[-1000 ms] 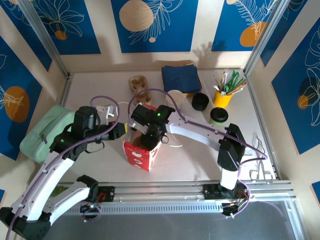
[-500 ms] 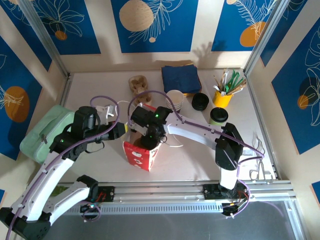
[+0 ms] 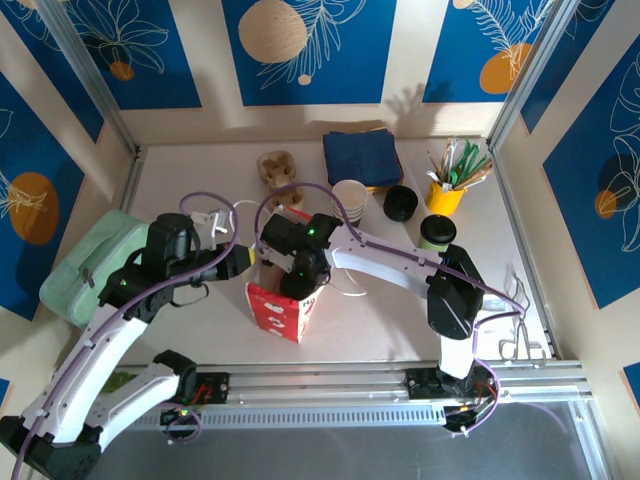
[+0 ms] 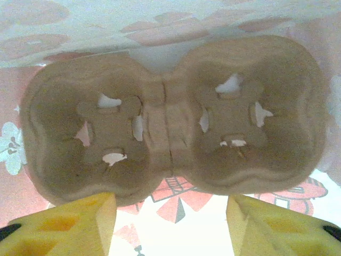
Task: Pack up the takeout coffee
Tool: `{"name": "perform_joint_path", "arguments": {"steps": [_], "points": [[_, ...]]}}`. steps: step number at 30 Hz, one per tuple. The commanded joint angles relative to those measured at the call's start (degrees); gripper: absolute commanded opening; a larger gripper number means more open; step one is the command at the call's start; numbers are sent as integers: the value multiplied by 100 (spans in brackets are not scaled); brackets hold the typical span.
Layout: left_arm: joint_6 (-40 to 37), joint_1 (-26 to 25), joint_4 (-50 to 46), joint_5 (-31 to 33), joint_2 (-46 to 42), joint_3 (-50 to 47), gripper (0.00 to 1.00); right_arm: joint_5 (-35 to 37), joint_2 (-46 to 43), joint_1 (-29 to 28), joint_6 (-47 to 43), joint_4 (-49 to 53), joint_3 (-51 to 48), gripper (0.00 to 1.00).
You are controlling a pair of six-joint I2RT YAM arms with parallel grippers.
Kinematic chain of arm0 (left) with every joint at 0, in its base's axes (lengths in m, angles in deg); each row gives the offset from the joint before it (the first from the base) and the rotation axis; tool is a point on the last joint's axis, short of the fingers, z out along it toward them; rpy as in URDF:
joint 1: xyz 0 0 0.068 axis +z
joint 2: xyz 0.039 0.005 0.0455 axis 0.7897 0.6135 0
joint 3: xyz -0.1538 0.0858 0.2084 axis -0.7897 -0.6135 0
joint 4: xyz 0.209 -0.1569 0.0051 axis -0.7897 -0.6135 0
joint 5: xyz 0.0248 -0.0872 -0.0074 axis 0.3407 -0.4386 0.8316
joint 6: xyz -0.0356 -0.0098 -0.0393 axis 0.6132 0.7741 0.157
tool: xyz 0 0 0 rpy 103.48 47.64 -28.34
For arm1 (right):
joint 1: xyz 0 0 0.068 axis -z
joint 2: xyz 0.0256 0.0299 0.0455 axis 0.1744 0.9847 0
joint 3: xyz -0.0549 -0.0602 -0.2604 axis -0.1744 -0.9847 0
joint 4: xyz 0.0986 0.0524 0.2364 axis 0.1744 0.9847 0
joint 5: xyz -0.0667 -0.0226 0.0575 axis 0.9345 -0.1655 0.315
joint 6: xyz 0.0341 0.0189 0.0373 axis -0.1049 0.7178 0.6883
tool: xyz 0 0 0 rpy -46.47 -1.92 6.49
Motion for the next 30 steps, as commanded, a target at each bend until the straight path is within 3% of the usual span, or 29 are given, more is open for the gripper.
{"name": "perform_joint_path", "arguments": {"steps": [1,6,30], "points": [[53,-48,80,-55,-93,-24,0,-199,-42,-6,-58,159,249,63],[88,-48,79,-55,-93,-29,0,-228,-189,-16,-65,176,395,68],[196,-47,17,-55,-109,15,0,-430,-862,-157,533,-165,699,67]]}}
